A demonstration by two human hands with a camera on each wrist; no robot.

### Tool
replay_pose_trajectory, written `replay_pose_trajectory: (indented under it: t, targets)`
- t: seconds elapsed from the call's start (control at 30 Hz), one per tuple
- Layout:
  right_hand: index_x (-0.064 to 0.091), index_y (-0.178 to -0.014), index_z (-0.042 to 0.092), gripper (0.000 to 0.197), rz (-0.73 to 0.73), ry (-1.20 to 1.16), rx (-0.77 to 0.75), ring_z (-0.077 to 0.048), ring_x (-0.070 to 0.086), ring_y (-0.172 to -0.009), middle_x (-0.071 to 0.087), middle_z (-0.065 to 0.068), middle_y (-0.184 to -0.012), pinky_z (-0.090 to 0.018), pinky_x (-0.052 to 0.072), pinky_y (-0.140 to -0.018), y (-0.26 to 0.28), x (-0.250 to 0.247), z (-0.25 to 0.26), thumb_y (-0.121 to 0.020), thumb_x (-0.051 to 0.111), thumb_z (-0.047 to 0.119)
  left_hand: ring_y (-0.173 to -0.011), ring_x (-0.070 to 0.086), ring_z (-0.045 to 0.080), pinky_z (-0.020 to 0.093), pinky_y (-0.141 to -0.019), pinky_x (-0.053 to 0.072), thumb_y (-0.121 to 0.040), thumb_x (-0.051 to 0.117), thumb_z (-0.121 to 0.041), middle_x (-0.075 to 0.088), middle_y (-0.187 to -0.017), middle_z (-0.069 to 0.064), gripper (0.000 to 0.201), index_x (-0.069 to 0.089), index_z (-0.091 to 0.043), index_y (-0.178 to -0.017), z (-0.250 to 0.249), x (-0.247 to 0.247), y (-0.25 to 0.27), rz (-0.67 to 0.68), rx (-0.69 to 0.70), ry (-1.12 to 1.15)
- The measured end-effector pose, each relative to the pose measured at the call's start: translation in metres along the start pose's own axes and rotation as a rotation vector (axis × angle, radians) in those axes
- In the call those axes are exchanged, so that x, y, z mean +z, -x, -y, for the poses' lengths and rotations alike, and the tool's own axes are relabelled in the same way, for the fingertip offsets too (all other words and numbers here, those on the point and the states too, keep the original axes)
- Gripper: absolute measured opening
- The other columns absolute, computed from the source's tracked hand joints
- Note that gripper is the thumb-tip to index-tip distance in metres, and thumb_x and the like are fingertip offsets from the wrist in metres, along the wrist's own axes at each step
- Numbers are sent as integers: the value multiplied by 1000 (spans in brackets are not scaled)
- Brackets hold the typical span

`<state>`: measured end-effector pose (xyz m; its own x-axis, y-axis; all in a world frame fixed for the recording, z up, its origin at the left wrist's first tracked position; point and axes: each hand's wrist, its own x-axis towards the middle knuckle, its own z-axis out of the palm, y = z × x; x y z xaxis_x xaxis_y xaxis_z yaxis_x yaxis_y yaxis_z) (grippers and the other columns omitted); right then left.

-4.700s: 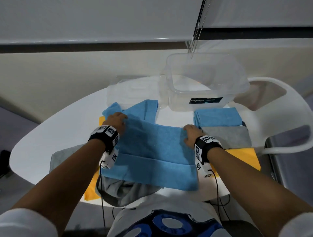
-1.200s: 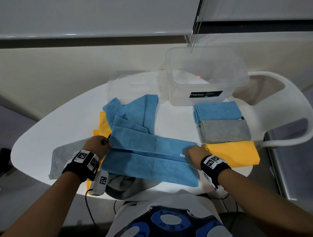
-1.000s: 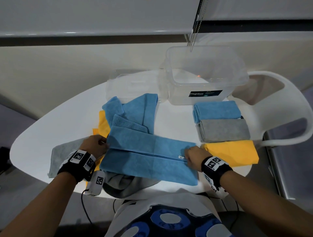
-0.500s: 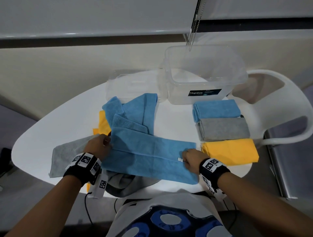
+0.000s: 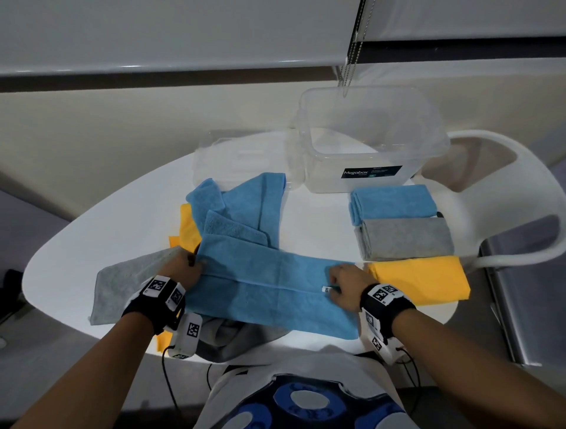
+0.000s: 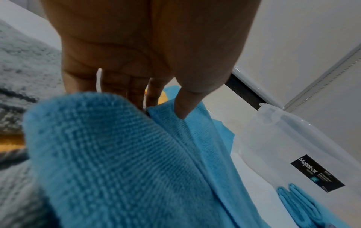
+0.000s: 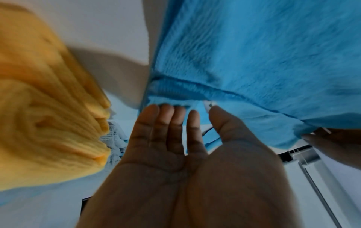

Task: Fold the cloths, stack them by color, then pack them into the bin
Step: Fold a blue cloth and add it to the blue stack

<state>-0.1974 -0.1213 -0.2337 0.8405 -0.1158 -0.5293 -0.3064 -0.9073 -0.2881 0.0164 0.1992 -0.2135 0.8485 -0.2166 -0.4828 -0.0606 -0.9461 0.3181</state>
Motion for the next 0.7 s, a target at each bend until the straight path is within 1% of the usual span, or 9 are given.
replay_pose_trajectory:
  t: [0.03,0.1,0.2,0.33,0.43,0.5,0.57,0.63,0.7]
  targets:
    - [51,-108,18,28,-47,-23,7,-22,50,-100,49,-2,-109,-32,44,-79,-4,0,-1,-87,56,36,-78,60,28,30,-65,36,-95,52,-30,61,-75,8,31,61,-7,-75,2,0,0,46,2,-14]
    - [45,-129,17,46,-98,-45,18,-26,46,-117,45,-5,-131,-39,45,-94,-12,-1,-3,-89,52,38,-94,62,31,31,-75,39,-99,45,-36,67,-96,13,36,65,-6,-96,4,1,0,101,-21,-27]
    - [35,-143,17,56,-105,-30,34,-28,36,-133,33,-6,-149,-43,39,-105,-24,-2,-1,-93,44,41,-102,60,33,34,-82,41,-99,43,-35,64,-110,17,37,60,-3,-108,1,4,6,49,-30,-14]
    - [38,-139,21,53,-2,39,101,-28,45,-124,46,-5,-138,-43,39,-100,-32,-12,6,-89,53,30,-104,57,43,40,-82,39,-99,43,-25,58,-111,26,29,50,-2,-116,-14,6,16,-47,32,-16]
    - [53,-116,21,32,102,14,140,-27,57,-110,59,-5,-122,-33,45,-86,-29,-15,5,-84,55,25,-96,58,43,36,-72,34,-100,42,-20,61,-101,26,22,46,-3,-113,-35,-4,21,-71,218,-25]
    - [57,-113,18,30,153,-10,142,-27,58,-108,60,-8,-119,-28,45,-80,-23,-14,0,-83,58,25,-95,58,40,38,-73,38,-99,43,-20,61,-102,23,21,47,-5,-113,-56,-12,12,-96,327,-41]
    - [56,-116,17,35,162,-20,154,-28,58,-110,60,-9,-120,-31,47,-86,-16,-11,-5,-83,59,25,-100,58,39,43,-81,44,-99,43,-23,59,-107,20,23,48,-9,-115,-83,-18,-6,-103,403,-68]
    - [53,-120,18,39,157,-24,181,-28,57,-112,60,-9,-121,-33,44,-92,-8,-10,-8,-83,59,24,-100,57,38,48,-85,45,-98,42,-26,57,-108,18,19,48,-13,-110,-115,-19,-28,-89,471,-120]
    - [50,-123,16,41,138,-69,213,-30,57,-111,61,-11,-120,-33,45,-91,-1,-9,-8,-85,60,24,-100,57,37,50,-87,45,-97,41,-28,55,-109,15,19,47,-16,-110,-147,-15,-47,-93,514,-217]
